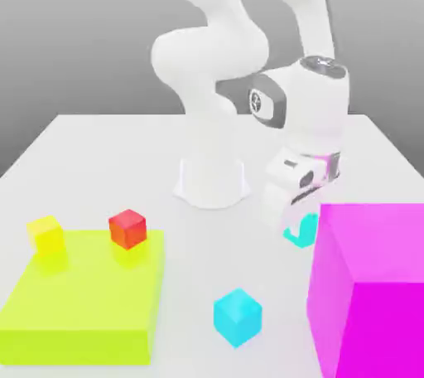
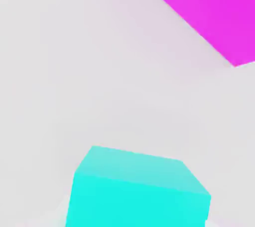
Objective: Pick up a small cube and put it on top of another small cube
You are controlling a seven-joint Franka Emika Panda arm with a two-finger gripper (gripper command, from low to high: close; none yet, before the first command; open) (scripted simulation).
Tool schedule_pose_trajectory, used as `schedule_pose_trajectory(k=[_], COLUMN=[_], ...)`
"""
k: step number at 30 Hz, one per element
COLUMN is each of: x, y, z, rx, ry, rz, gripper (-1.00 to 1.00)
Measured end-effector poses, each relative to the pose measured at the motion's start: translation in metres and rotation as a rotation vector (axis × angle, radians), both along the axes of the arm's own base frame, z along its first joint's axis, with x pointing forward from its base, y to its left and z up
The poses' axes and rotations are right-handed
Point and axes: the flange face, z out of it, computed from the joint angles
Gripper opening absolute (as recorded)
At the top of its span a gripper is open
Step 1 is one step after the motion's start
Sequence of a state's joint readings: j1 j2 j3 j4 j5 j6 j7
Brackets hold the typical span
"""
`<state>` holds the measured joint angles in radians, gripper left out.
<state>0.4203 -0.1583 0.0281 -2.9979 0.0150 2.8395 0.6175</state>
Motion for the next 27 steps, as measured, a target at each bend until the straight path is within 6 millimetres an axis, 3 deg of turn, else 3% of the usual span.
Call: schedule_pose_trajectory(k=[6, 12, 17, 23, 27], x=[0.027, 0.036, 0.028, 0.001, -0.004], y=[-0.066, -0.139, -0.199, -0.267, -0.281], z=[0.025, 0.051, 0.073, 0.099, 0.075], rx=[0.0, 0.001, 0.002, 0.004, 0.003], ry=[0.0, 0.0, 0.0, 0.0, 0.0], rz=[-0.325, -0.651, -0.923, -1.25, -1.316], gripper=[-1.0, -1.0, -1.0, -1.0, -1.0])
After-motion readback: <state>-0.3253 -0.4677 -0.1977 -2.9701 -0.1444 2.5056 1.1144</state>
